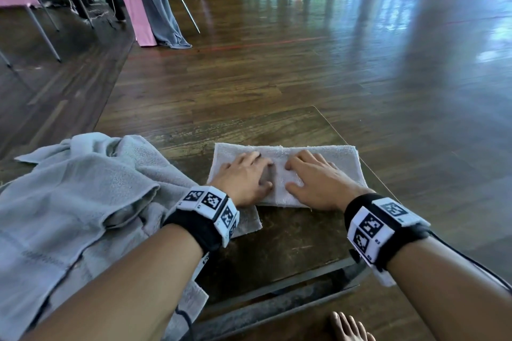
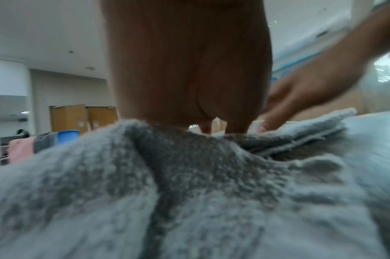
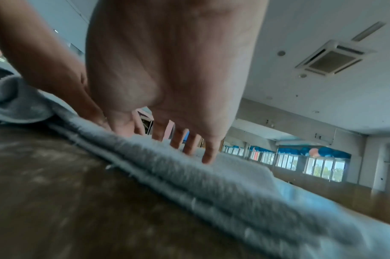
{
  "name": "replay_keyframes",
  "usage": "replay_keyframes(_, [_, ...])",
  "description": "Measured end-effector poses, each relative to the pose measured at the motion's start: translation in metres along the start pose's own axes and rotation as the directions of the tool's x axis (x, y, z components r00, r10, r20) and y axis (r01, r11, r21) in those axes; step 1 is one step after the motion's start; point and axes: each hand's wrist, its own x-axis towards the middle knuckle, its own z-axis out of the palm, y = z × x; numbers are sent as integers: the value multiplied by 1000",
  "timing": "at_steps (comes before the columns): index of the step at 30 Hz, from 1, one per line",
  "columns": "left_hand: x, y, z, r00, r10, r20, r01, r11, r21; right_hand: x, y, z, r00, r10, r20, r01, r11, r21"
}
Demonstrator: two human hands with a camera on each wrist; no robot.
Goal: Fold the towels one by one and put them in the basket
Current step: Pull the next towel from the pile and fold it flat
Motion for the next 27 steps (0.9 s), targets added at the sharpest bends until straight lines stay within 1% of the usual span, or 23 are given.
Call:
replay_keyframes(1, [0,2,3,1000,12,-25,-12,1000,-8,2,0,0,999,-16,-34,16,1000,-6])
replay_keyframes(2, [0,4,6,999,26,-30,-26,1000,-16,4,0,2,999,-30,-22,30,999,-13])
replay_keyframes(3, [1,5,8,999,31,-11,-32,999,-23,5,1,4,999,-25,36,25,1000,-13])
replay_keyframes(5, [4,4,12,998,14,59,-13,1000,-14,5,4,9,978,36,207,-34,999,-13])
replay_keyframes(6, [6,0,13,996,4,87,-4,1000,-1,6,7,10,964,55,259,-54,998,-10])
replay_keyframes(7, [8,-4,13,994,-2,107,1,1000,15,6,11,10,957,63,284,-65,998,-2])
replay_keyframes(10, [10,-21,10,987,-38,157,32,999,42,6,23,4,951,86,296,-94,995,13])
replay_keyframes(13, [7,-33,5,979,-96,177,98,995,2,4,28,2,941,124,315,-138,990,21])
replay_keyframes(16, [3,-37,1,969,-144,201,157,986,-52,1,31,-2,923,187,335,-211,977,39])
replay_keyframes(22, [-2,-40,-2,959,-186,213,204,977,-62,-7,41,-14,864,328,382,-352,936,-8])
replay_keyframes(27, [-4,-51,-2,954,-212,211,231,970,-71,-16,49,-19,843,392,369,-410,912,-31])
